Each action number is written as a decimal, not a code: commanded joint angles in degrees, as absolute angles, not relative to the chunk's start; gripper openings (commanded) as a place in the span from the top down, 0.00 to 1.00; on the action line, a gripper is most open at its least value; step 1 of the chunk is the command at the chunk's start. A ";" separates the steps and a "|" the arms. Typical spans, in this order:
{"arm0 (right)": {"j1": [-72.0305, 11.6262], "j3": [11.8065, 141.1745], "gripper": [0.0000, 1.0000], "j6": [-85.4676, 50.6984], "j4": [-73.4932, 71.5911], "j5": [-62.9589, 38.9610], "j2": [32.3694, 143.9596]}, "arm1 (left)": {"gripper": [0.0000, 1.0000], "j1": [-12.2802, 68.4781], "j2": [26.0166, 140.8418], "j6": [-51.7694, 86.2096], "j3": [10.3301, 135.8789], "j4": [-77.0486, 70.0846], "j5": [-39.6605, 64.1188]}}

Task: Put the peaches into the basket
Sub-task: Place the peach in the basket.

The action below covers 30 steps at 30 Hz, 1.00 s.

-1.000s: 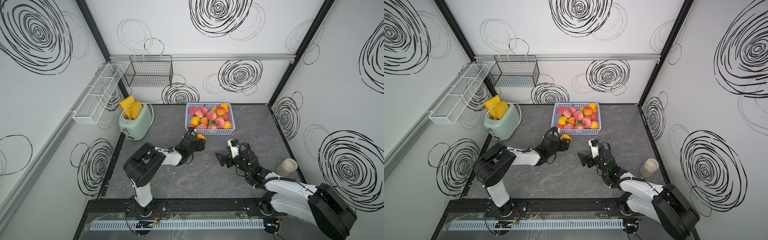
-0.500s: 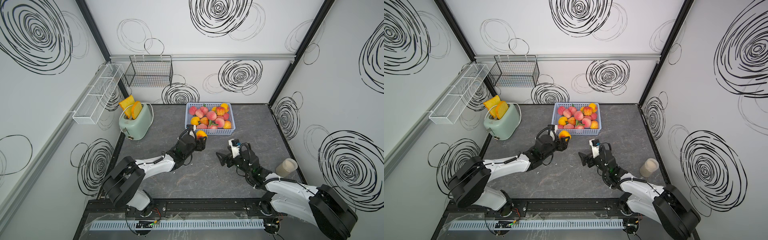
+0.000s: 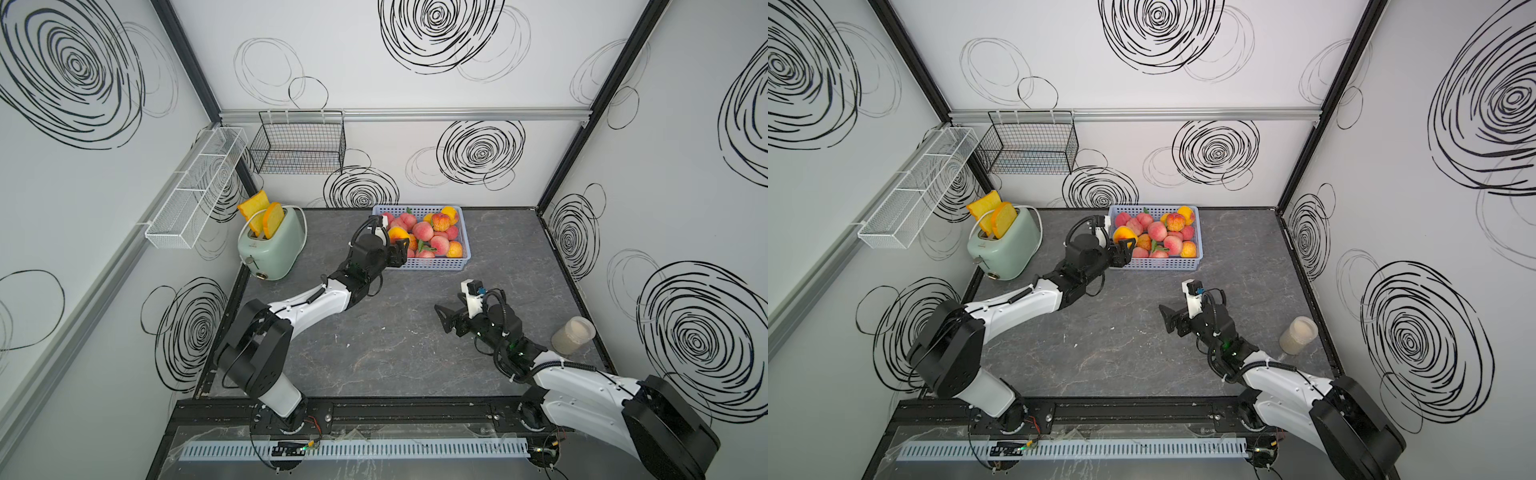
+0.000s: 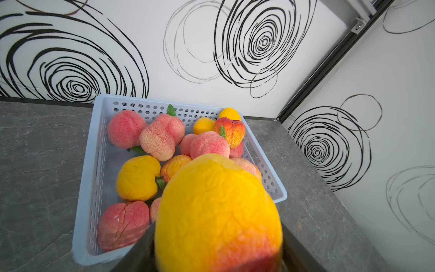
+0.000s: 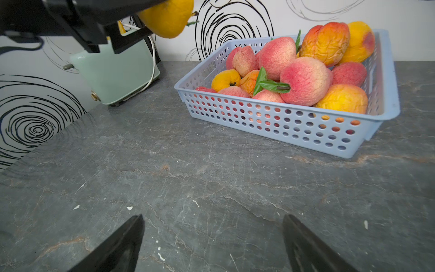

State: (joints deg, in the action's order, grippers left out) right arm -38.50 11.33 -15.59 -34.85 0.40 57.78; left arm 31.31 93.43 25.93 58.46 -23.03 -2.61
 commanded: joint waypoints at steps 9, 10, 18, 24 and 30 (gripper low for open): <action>-38.94 8.18 0.06 -14.10 -40.21 1.58 55.49 | 0.46 27.04 107.28 24.70 68.46 -25.34 1.29; -38.96 7.78 0.05 -13.96 -40.32 1.58 55.08 | 0.46 26.86 108.38 24.70 69.09 -25.45 1.62; -38.99 6.50 0.06 -12.66 -38.41 2.99 51.60 | 0.45 25.69 114.04 23.64 71.59 -25.99 3.57; -39.07 9.03 0.06 -12.35 -36.62 2.84 52.92 | 0.44 25.78 117.12 23.53 74.14 -25.92 5.01; -39.15 12.90 0.06 -11.54 -35.34 1.67 55.00 | 0.42 26.19 119.17 22.77 76.43 -25.40 5.63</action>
State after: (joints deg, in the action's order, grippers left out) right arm -38.83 10.31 -12.95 -36.03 1.93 54.43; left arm 26.13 117.97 23.99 74.15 -23.24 4.62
